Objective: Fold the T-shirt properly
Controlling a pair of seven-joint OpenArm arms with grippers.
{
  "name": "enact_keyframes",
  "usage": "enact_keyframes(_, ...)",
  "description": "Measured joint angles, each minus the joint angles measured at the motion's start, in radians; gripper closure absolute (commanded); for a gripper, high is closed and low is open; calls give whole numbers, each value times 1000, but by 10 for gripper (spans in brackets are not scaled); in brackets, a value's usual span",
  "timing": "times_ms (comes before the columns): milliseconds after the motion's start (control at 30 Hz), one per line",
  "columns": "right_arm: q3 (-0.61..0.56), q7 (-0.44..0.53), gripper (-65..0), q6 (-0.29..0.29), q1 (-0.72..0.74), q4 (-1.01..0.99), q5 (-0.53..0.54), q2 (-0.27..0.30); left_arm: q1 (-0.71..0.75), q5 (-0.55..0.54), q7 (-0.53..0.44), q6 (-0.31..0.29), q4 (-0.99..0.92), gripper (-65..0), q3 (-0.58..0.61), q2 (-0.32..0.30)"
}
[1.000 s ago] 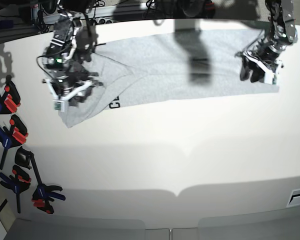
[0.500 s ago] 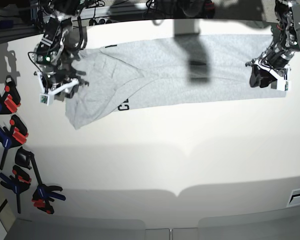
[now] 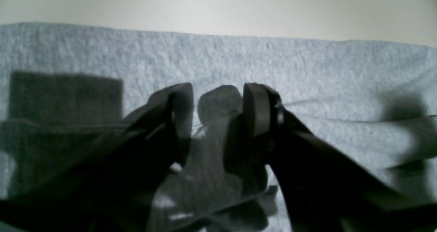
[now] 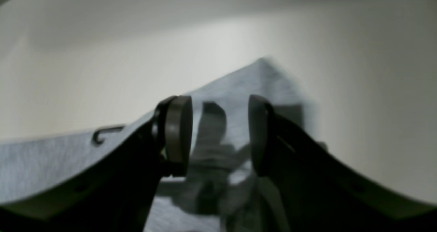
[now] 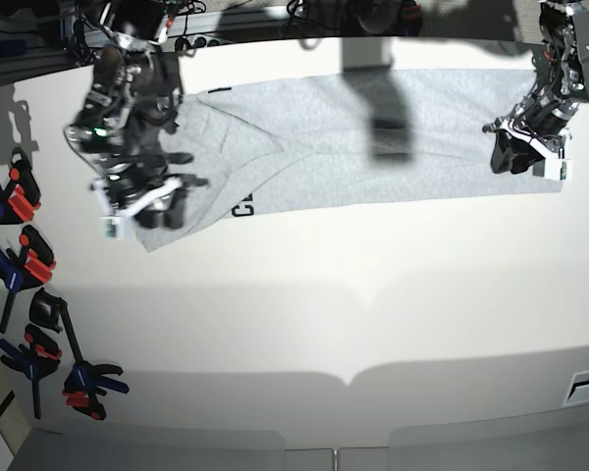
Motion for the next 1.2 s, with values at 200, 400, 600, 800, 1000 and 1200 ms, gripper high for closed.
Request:
enact_keyframes(200, -64, 59, -252, -42, 8, -151, -58, 3, -3, 1, 0, 1, 0, -233, 0, 0)
enact_keyframes(400, 24, 39, -252, -116, -7, -134, -113, -13, -3, -3, 0, 3, 0, -233, 0, 0)
enact_keyframes(600, 160, 5, -252, -123, -11, -126, -116, 11, -3, 0, 0, 3, 0, -233, 1, 0)
enact_keyframes(800, 174, -47, -252, -136, -11, -132, -69, 69, -3, -3, 0, 3, 0, -233, 1, 0)
enact_keyframes(1000, 180, -48, -252, -98, -19, -129, -5, 89, -2, 5, -19, 5, -2, -233, 1, 1)
enact_keyframes(1200, 179, -110, -252, -59, -23, -34, 19, 84, 3, 25, -38, 23, 19, -241, 4, 1)
